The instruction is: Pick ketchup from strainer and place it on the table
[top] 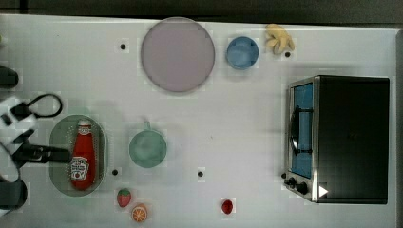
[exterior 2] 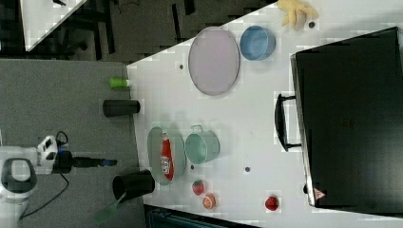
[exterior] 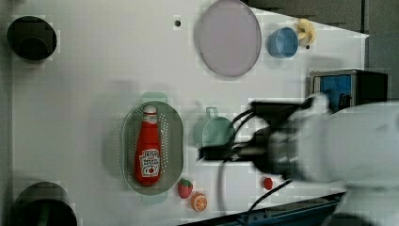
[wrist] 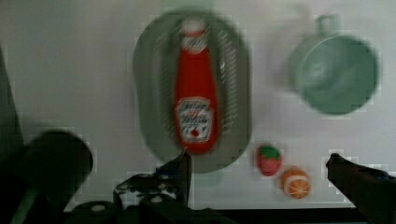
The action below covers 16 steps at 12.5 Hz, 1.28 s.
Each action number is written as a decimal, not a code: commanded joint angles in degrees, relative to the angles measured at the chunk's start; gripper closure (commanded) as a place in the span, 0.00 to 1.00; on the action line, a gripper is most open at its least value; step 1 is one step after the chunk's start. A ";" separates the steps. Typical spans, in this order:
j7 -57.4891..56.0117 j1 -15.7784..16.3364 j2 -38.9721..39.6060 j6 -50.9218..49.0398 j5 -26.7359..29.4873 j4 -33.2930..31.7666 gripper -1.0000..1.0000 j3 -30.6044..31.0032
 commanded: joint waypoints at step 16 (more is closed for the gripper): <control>14.92 2.53 21.75 46.67 -13.67 -22.46 0.00 -0.95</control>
